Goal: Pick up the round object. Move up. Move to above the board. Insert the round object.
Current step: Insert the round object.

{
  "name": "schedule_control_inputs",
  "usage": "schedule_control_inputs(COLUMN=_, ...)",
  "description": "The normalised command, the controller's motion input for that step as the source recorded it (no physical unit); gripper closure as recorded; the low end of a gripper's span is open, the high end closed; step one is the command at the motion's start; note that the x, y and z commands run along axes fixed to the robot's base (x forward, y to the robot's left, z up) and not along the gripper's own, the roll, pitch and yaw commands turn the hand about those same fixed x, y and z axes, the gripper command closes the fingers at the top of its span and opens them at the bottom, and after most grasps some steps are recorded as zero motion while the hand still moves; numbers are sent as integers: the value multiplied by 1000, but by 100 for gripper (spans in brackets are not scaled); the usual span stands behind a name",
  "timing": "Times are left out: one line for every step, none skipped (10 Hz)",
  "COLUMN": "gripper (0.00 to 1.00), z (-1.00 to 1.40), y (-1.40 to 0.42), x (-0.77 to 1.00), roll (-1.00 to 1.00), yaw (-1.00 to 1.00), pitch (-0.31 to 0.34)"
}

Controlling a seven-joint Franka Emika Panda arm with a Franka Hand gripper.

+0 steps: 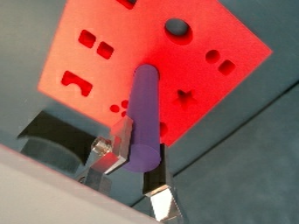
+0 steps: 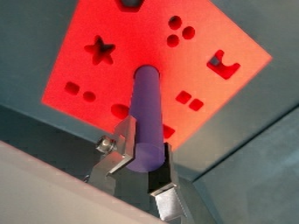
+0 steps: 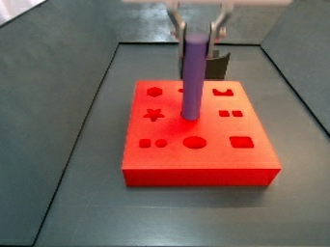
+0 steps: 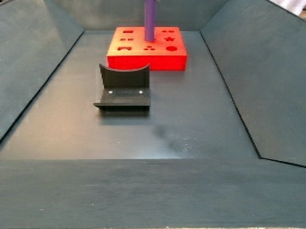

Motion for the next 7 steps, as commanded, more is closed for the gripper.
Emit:
schedule_control_inputs(gripper=100, z=-503, y=0, x=0, roll=150, yaw=0, pitch=0)
schedule_control_inputs(gripper=100, z=-560, y=0, x=66, roll=111, yaw=0, pitch=0)
schedule_control_inputs(gripper=100, z=-349, y=0, x=231, roll=70, yaw=-26, pitch=43)
schedule_control_inputs(gripper=100, z=-343, y=0, x=146, roll=81, yaw=-31, pitch=64)
schedule_control_inputs(gripper=100, z=-80, y=0, x=40, roll=-9, yaw=-14, pitch=-10)
schedule_control_inputs(gripper=100, z=-6, y=9, x=40, roll=-41, yaw=-40, pitch=0)
schedule_control_inputs(gripper=100, z=0, y=0, x=0, roll=0, yaw=0, pitch=0)
